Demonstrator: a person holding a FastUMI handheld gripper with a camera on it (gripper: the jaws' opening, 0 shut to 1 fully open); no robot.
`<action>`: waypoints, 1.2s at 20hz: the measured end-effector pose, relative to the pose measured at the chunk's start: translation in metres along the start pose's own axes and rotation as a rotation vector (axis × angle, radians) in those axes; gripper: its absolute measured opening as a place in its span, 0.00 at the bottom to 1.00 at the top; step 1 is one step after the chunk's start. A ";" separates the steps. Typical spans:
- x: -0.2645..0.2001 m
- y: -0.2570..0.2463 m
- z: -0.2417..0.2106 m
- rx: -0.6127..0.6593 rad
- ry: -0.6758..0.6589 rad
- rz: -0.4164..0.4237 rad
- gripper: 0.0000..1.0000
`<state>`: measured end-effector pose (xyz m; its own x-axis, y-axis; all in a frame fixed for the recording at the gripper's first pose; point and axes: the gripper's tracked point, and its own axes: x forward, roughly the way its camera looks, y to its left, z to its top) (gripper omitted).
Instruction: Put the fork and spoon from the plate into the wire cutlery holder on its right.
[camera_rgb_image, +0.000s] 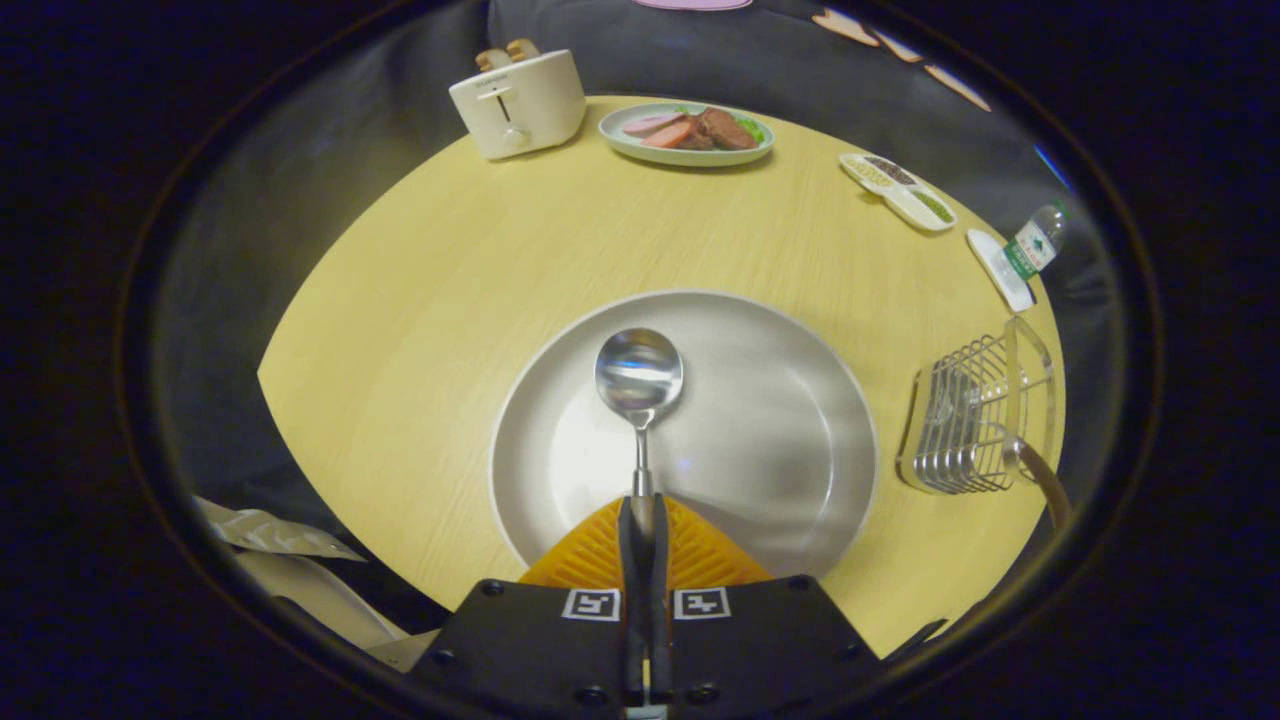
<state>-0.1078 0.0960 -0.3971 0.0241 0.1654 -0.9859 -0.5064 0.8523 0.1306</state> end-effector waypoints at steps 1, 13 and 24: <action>-0.006 -0.004 0.004 0.003 -0.001 0.001 0.06; -0.069 -0.086 0.055 0.046 -0.055 -0.066 0.05; -0.095 -0.174 0.034 0.101 0.037 -0.180 0.06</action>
<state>0.0076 -0.0508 -0.3228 0.0737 -0.0114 -0.9972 -0.4076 0.9122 -0.0405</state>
